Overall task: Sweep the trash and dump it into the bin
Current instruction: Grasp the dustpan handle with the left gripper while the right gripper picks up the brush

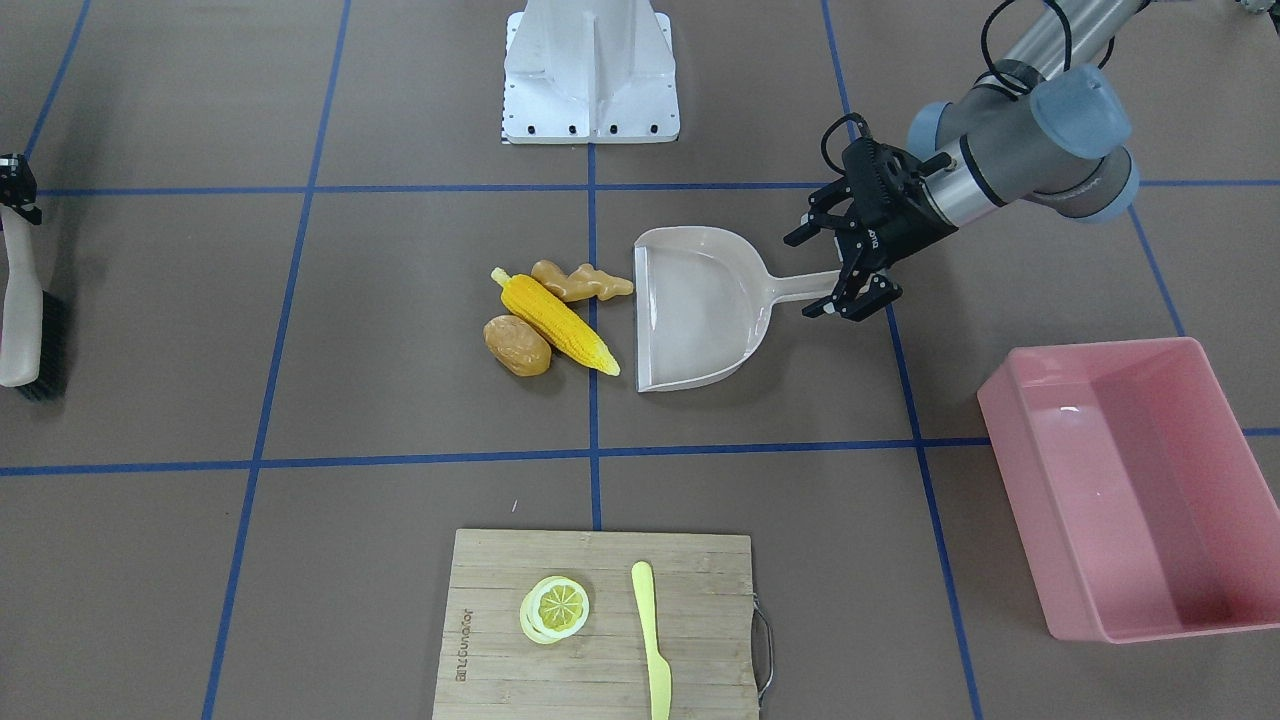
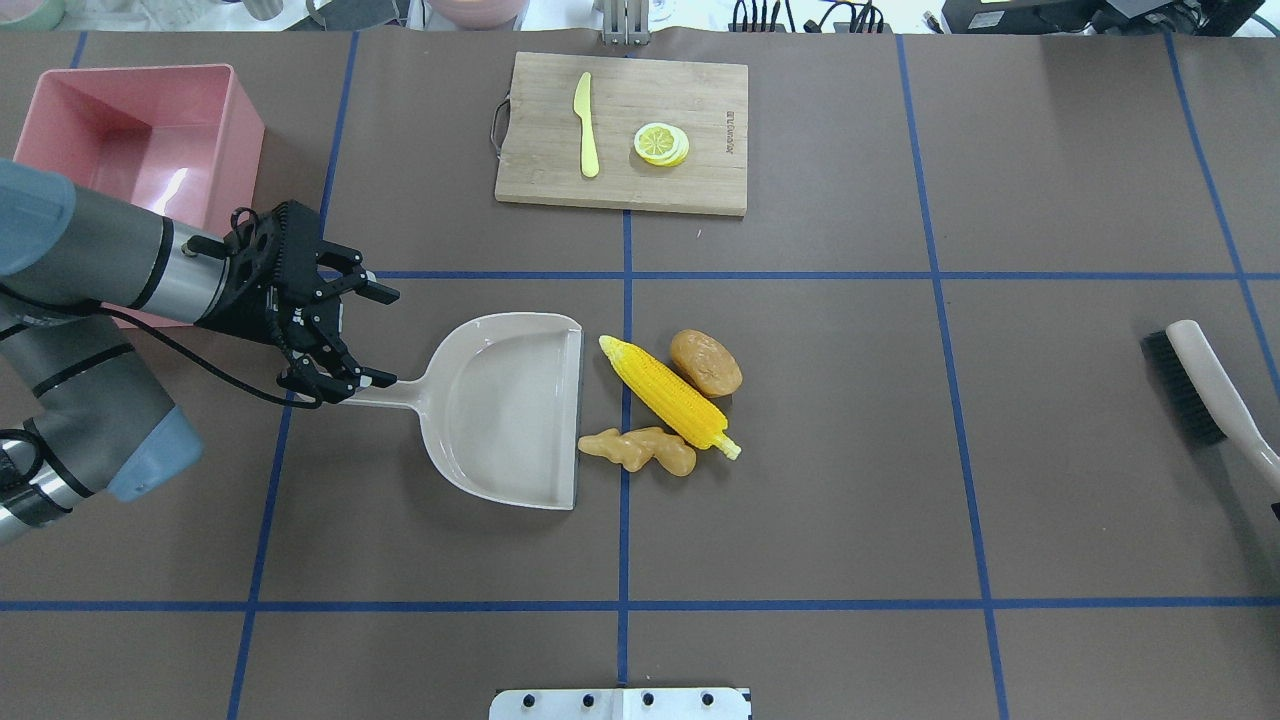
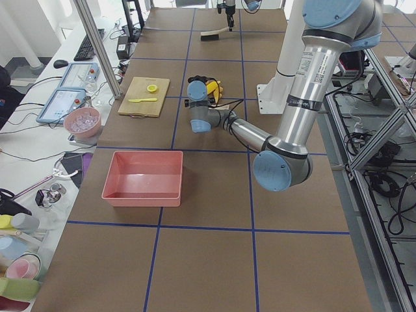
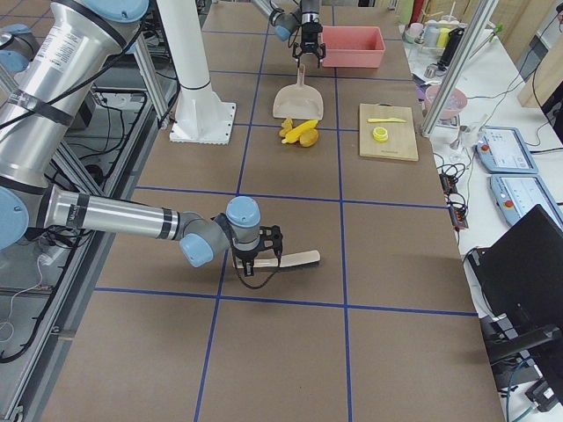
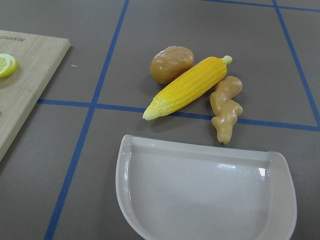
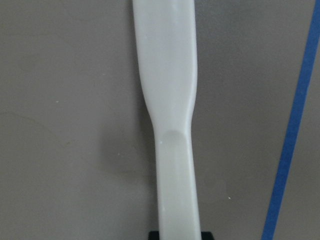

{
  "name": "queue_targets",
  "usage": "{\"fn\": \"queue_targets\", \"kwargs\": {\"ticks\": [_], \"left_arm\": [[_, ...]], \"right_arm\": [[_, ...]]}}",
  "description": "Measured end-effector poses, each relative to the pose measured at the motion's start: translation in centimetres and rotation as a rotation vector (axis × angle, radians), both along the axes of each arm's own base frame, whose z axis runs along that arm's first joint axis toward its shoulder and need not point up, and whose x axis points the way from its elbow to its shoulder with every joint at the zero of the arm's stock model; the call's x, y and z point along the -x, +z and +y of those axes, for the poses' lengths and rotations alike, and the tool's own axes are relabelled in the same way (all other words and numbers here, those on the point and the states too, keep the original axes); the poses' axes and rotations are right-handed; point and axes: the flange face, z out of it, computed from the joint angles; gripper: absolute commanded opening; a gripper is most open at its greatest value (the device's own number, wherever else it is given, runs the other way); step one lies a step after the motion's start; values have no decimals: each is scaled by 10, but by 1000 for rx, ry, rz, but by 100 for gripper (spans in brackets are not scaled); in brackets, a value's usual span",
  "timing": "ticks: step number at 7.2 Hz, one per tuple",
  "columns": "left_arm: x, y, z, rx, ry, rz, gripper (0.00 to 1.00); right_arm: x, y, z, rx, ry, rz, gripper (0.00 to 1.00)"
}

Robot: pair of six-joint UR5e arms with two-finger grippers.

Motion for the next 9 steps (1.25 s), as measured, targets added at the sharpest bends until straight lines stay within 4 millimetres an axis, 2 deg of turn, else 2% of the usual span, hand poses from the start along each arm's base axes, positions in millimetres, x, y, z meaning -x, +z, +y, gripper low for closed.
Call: {"fn": "queue_targets", "kwargs": {"ticks": [2, 3, 5, 6, 7, 9], "left_arm": [[-15, 30, 9, -5, -13, 37, 98], [-23, 42, 14, -6, -13, 42, 98], [-36, 54, 24, 2, -10, 34, 98], [-40, 56, 26, 7, -6, 30, 98], [-43, 56, 29, 12, -2, 26, 98], [-49, 60, 31, 26, 5, 8, 97]], "right_arm": [[-1, -7, 1, -25, -2, -25, 0], [0, -23, -1, -45, -2, -50, 0], [17, -86, -14, -55, -4, -85, 0], [39, -122, -22, -28, 2, -94, 0], [69, -157, -26, 6, 13, -104, 0], [143, -207, -23, 66, 35, -123, 0]]}}
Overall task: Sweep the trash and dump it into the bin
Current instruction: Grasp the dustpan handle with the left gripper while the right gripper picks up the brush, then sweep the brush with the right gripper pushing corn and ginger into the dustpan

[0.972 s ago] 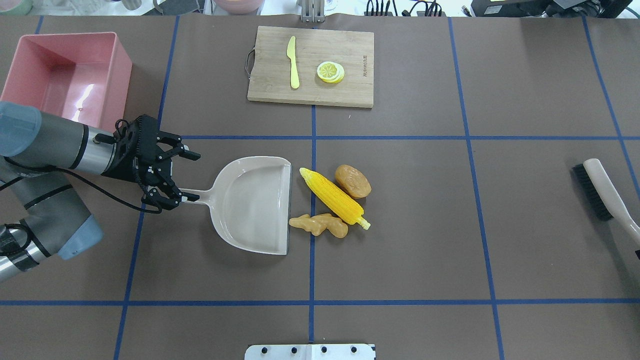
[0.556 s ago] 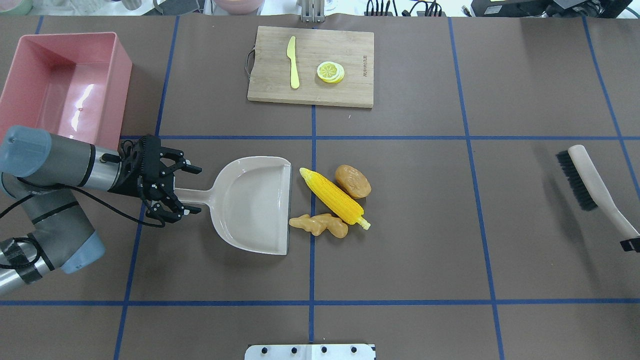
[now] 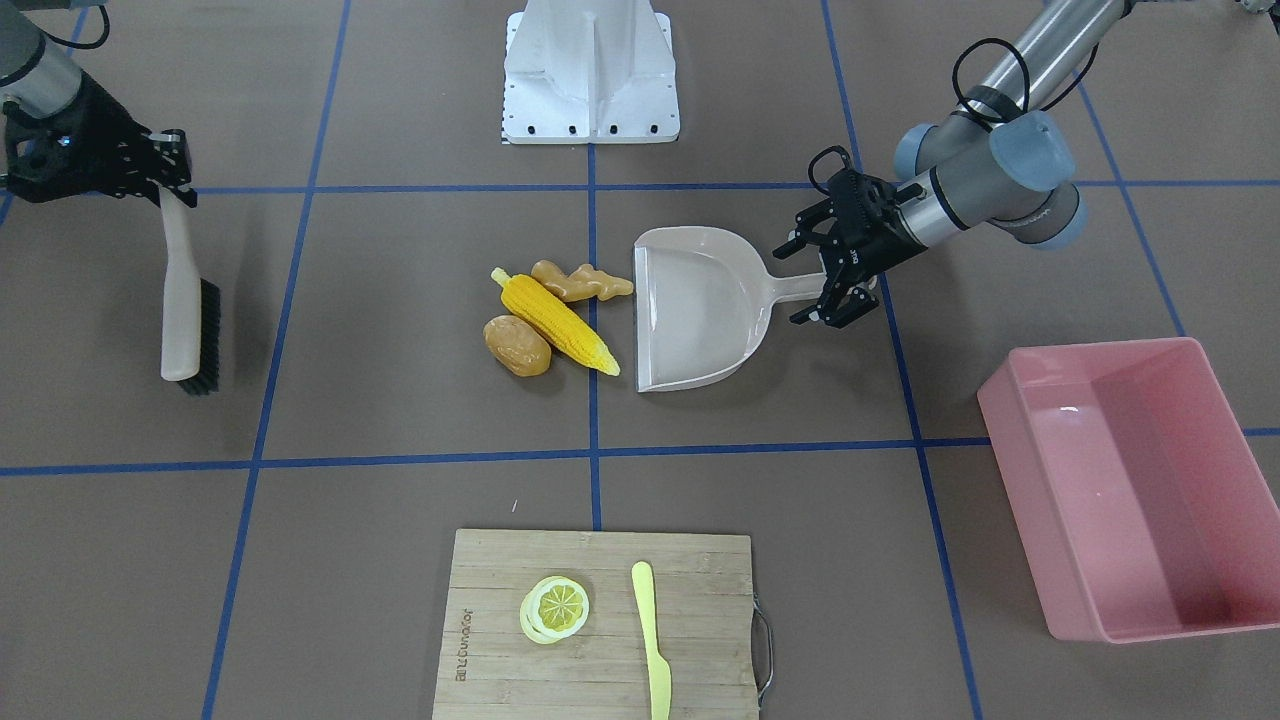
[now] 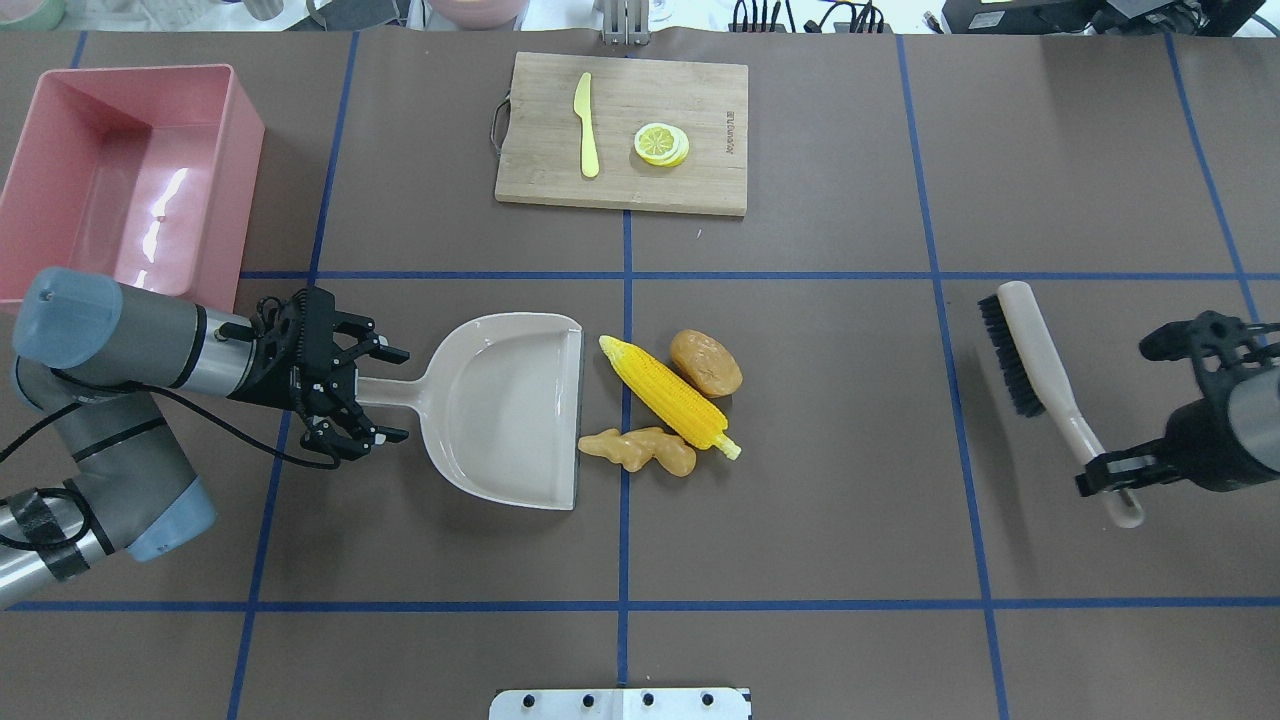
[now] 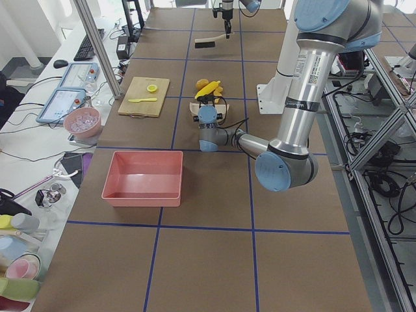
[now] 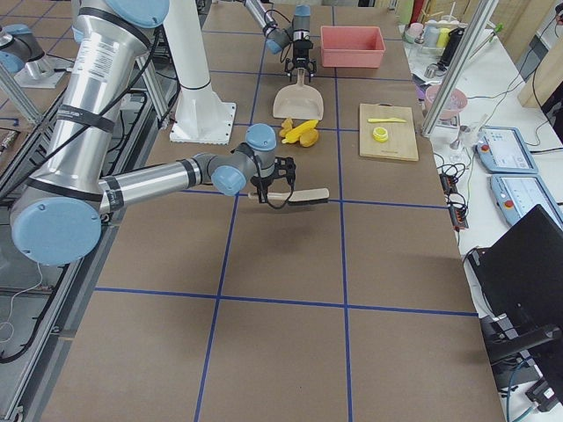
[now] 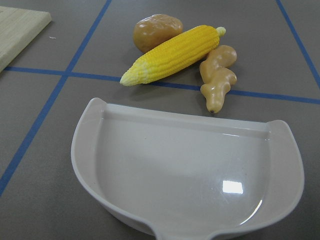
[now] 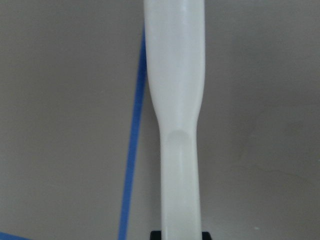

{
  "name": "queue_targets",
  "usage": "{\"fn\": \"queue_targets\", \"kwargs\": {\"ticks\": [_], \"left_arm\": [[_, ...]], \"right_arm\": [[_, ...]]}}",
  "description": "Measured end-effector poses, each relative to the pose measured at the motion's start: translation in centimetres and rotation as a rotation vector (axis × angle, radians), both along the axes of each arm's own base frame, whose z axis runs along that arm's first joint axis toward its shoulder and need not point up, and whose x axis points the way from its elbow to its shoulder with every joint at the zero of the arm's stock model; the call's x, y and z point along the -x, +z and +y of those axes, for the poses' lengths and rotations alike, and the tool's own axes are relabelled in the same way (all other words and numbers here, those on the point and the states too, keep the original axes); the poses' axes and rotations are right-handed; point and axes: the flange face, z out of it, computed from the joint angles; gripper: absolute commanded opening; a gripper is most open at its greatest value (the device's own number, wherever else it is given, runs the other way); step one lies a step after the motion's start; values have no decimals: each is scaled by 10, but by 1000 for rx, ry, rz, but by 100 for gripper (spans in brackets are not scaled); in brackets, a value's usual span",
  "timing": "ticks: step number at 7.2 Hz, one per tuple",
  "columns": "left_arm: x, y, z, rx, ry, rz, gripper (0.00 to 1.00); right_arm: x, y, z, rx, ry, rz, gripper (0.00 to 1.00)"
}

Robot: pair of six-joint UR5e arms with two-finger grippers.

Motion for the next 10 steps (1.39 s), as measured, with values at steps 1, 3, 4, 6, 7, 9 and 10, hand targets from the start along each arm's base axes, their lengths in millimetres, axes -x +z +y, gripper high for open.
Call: {"fn": "queue_targets", "kwargs": {"ticks": [1, 3, 4, 6, 7, 9, 10], "left_arm": [[-4, 2, 2, 7, 6, -11, 97], [-11, 3, 6, 13, 7, -23, 97], [-16, 3, 9, 13, 4, -26, 97], [-22, 3, 13, 15, -1, -36, 97], [-24, 3, 13, 18, -5, -43, 97], [-24, -1, 12, 23, -9, -51, 97], [-24, -6, 12, 30, -10, -59, 97]], "right_arm": [[43, -32, -3, 29, 11, 5, 0], [127, -123, -14, 63, 19, 55, 0], [152, -154, -10, 59, 18, 80, 0], [176, -172, 9, 62, -4, 97, 0], [192, -175, 25, 62, -26, 102, 0], [222, -183, 46, 58, -43, 109, 0], [229, -188, 50, 57, -47, 106, 0]]}}
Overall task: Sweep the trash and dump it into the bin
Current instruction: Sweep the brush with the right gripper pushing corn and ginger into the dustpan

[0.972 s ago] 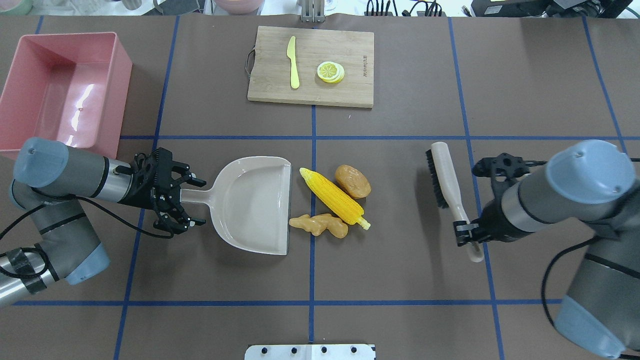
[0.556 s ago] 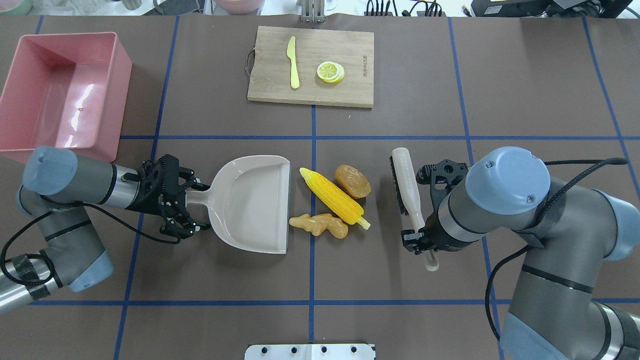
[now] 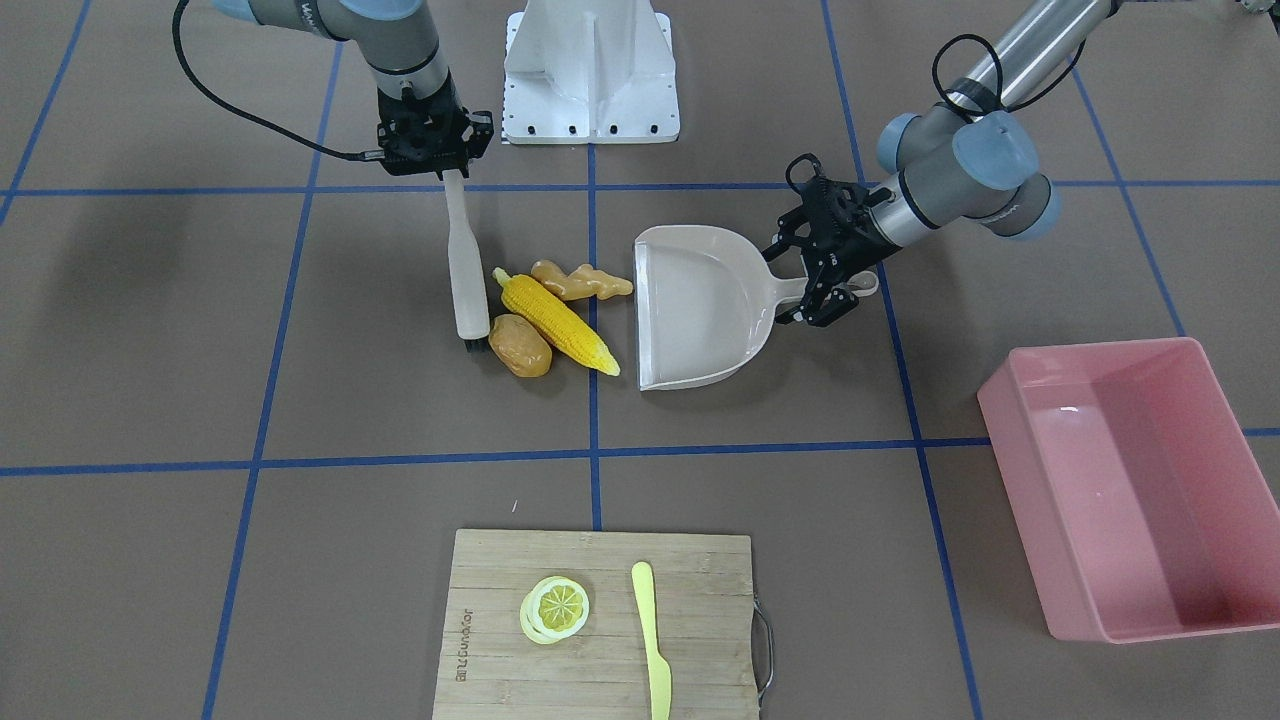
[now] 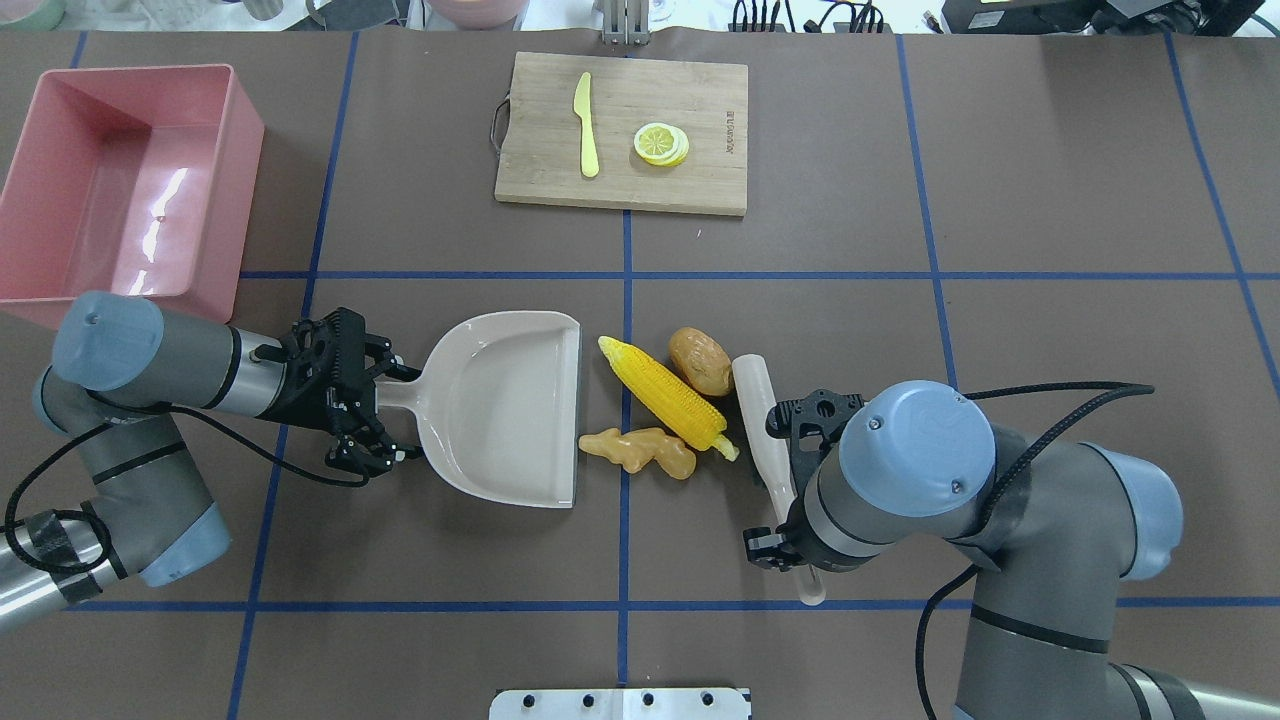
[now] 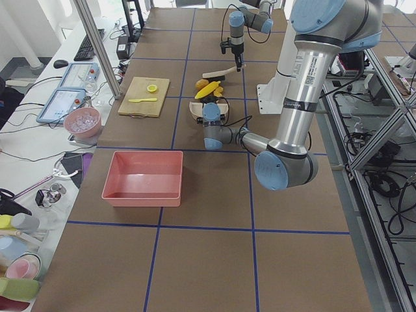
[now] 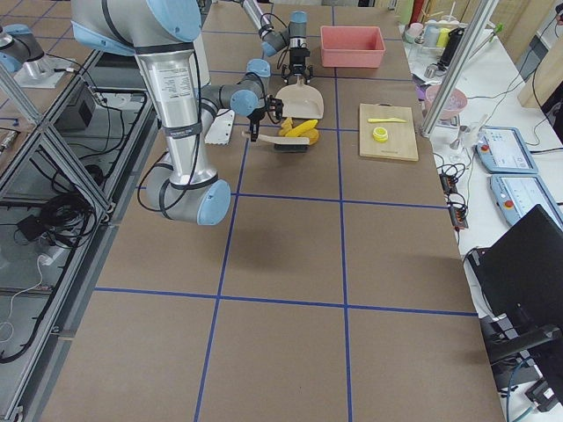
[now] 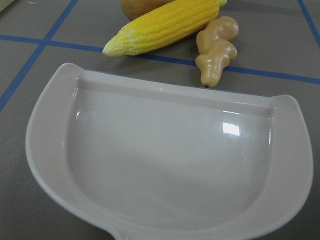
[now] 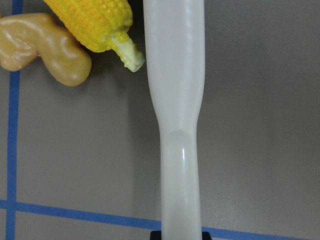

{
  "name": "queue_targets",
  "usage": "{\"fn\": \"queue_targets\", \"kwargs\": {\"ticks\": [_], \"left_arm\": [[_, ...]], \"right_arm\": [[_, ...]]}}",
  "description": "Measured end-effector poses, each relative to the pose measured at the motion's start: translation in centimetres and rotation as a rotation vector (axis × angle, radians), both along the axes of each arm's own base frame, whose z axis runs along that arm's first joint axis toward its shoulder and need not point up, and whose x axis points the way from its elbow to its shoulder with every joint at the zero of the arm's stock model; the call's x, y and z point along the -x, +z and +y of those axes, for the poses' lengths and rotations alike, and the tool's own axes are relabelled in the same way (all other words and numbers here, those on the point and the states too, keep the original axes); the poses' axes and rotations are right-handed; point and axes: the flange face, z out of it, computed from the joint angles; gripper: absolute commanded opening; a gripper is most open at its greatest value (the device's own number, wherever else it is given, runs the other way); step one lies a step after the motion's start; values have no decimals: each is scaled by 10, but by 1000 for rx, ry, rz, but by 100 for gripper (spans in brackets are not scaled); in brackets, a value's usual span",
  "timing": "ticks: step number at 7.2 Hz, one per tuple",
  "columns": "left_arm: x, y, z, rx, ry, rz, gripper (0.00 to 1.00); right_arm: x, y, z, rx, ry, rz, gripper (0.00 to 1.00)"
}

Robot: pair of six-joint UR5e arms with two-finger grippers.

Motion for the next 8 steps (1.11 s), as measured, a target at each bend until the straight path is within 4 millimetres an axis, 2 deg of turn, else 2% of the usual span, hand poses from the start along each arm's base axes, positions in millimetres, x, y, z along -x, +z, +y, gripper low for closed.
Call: {"fn": "queue_targets", "kwargs": {"ticks": [2, 5, 8], "left_arm": [[1, -6, 0, 12, -2, -17, 97], [-2, -4, -2, 24, -10, -39, 97], [-3, -3, -3, 28, -12, -47, 97]], "right_arm": [[18, -10, 1, -2, -6, -5, 0], [50, -38, -8, 1, 1, -25, 0], [67, -69, -9, 3, 1, -58, 0]]}}
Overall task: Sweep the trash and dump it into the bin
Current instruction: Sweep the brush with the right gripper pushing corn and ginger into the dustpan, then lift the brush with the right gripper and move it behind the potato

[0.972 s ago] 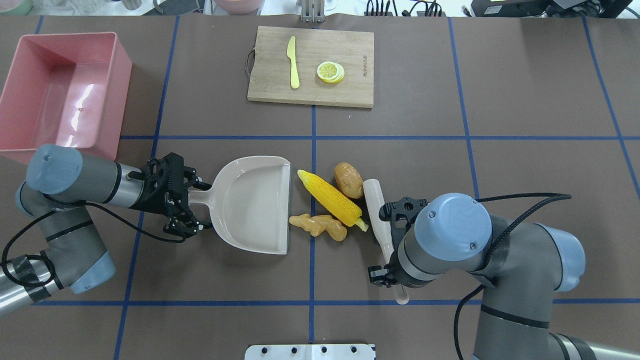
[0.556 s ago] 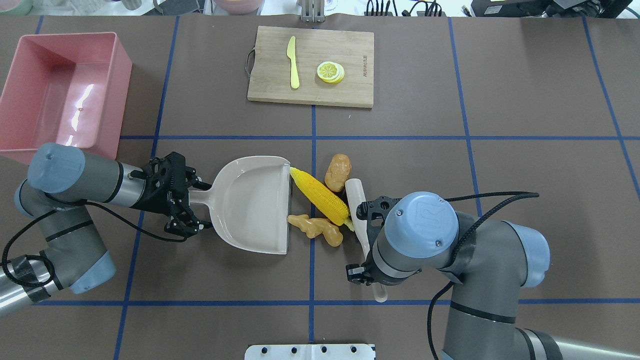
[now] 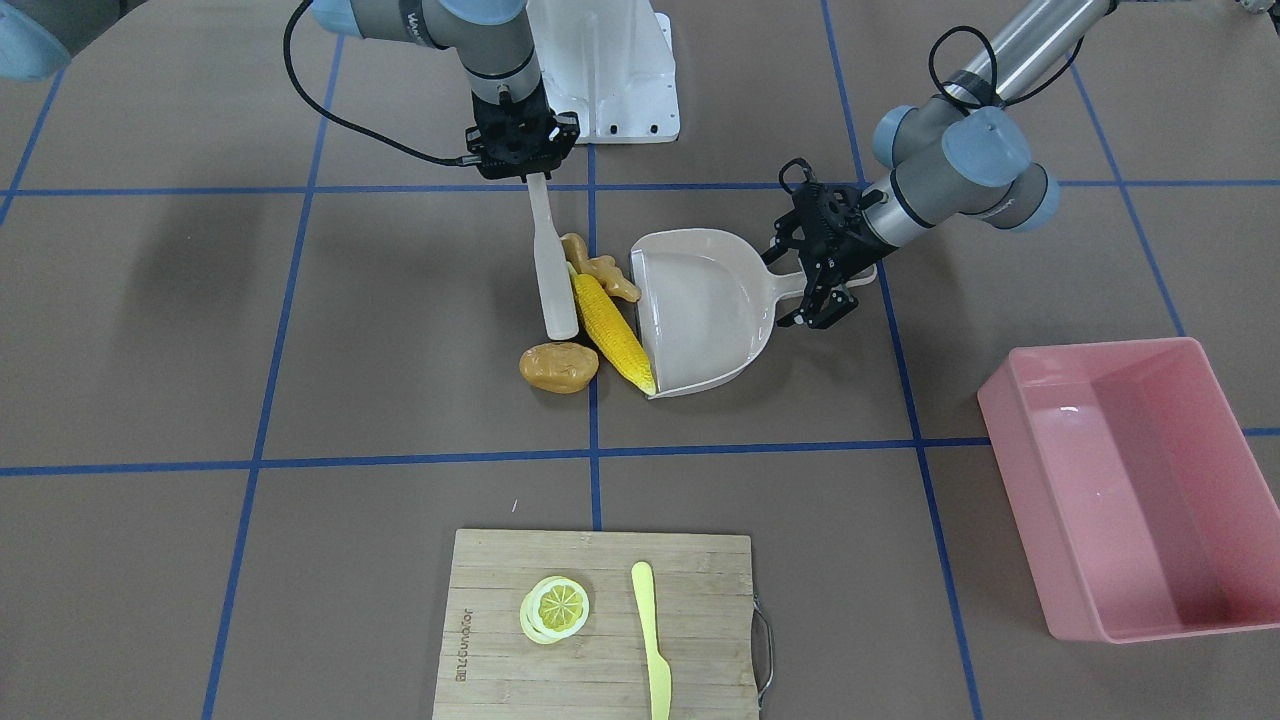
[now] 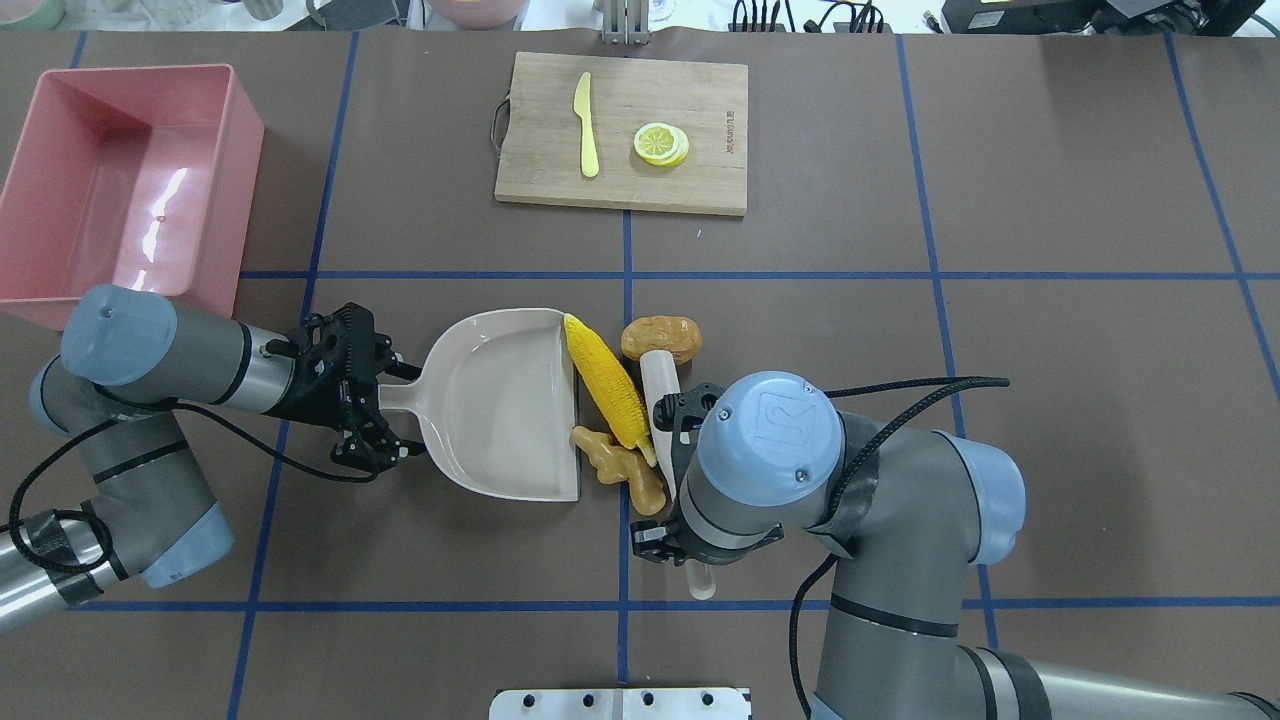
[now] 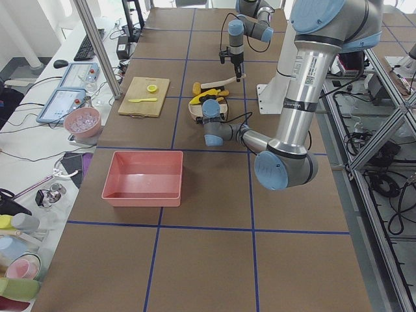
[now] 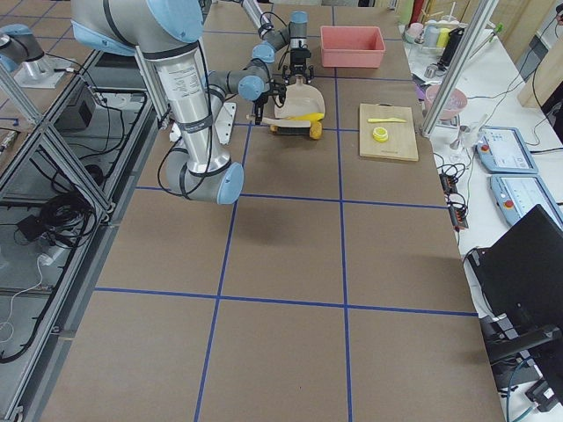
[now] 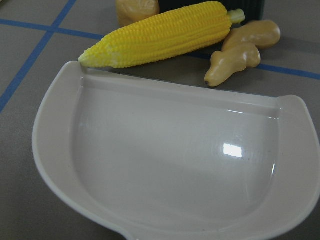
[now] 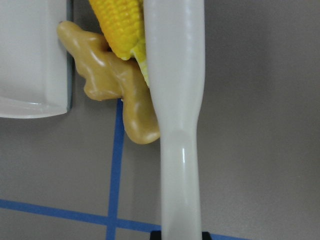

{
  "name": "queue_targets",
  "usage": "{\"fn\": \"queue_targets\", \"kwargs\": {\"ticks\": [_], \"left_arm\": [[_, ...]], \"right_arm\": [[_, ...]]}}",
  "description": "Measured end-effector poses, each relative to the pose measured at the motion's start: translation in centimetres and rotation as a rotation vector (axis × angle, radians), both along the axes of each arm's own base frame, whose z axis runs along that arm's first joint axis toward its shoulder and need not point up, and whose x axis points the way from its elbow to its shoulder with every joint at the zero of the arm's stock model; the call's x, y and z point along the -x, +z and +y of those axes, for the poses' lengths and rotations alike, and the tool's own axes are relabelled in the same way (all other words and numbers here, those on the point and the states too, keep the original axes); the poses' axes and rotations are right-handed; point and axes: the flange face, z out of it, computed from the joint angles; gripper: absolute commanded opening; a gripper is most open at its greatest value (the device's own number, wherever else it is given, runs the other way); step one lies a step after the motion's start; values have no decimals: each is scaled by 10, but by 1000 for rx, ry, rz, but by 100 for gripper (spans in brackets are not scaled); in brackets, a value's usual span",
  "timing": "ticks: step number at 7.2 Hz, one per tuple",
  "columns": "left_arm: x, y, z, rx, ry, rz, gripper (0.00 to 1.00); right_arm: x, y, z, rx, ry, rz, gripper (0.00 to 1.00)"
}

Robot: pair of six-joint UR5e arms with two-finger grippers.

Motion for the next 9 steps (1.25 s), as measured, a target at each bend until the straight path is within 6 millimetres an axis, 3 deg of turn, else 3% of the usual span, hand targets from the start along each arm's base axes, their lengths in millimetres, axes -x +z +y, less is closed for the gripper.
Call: {"fn": "queue_targets", "kwargs": {"ticks": [2, 3, 5, 6, 7, 9], "left_arm": [[-1, 0, -1, 2, -1, -3, 97], [-1, -1, -1, 2, -4, -6, 97], [-1, -2, -2, 3, -12, -11, 97], [-2, -2, -3, 4, -13, -13, 97], [-2, -2, -3, 3, -13, -12, 97], [-1, -5, -2, 3, -13, -13, 97]], "right_arm": [[5, -11, -8, 3, -2, -10, 0], [-5, -7, -25, 13, -5, -9, 0], [-46, -1, -63, 3, -15, 31, 0], [-72, -1, -74, -8, -14, 50, 0], [-95, -1, -75, -14, -15, 55, 0], [-116, 6, -77, -21, -19, 60, 0]]}}
